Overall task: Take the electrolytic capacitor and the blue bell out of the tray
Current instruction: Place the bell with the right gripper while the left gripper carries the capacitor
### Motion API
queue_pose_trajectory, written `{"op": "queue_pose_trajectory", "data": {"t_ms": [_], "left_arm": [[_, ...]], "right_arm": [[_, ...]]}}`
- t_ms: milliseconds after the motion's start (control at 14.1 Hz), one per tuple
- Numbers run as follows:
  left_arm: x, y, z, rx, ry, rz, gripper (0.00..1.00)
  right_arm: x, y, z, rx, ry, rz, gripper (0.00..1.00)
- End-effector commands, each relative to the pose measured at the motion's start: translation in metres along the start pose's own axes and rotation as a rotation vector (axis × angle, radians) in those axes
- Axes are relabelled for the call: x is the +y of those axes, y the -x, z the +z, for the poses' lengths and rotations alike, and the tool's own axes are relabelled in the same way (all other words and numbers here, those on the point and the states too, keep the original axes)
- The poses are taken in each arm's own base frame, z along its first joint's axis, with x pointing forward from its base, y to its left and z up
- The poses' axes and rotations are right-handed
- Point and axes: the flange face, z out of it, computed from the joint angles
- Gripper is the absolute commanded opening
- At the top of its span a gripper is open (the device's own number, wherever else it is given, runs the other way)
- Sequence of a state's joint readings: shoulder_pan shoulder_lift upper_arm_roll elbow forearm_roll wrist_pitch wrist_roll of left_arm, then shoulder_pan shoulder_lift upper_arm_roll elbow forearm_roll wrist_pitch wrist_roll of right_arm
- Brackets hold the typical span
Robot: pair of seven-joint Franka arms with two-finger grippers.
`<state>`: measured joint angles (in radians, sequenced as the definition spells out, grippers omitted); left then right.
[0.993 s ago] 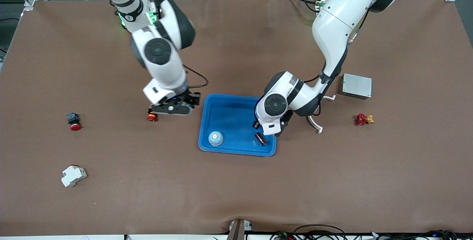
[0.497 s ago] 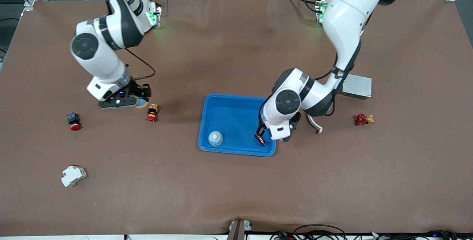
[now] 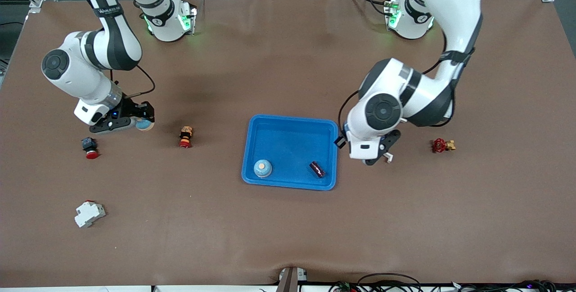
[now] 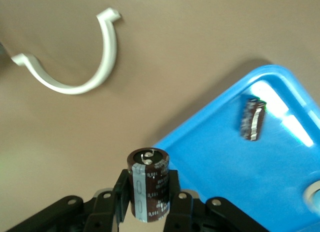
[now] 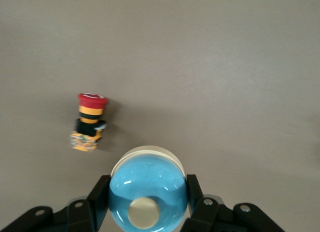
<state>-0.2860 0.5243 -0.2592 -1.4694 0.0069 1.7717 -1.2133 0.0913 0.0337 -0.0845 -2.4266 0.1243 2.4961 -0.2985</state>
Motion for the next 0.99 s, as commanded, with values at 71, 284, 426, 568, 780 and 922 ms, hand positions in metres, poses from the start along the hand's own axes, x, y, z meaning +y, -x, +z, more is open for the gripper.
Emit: {"op": "queue_pose_trajectory", "data": {"t_ms": [71,284,426,568,780,922], "left_arm": [[-0.079,-0.015,-0.027,-0.004,-0.029,0.198,0.0],[-0.136,-0.037,-0.038,0.002,-0.037,0.29,0.0],[-0.165,-0.064,-0.039,-0.004,-0.034,0.338,0.0],[-0.184,-0.092,-0.031,0.001,-0.017,0.38,0.0],[-0.204,-0.121,-0.011,0.013,-0.019,0.465,0.0],[-0.207,-0.133,0.014,0.045,-0.042,0.488,0.0]], "right_arm": [[0.007,0.012,0.026,0.043,0.012,-0.012,0.0],[0.027,0.014,0.051,0.047,0.032,0.0,0.0],[0.032,0.016,0.071,0.048,0.044,0.004,0.0],[0.035,0.018,0.088,0.051,0.056,0.007,0.0],[0.04,0.021,0.106,0.045,0.062,0.021,0.0],[0.042,0.022,0.112,0.043,0.063,0.029,0.0]]}}
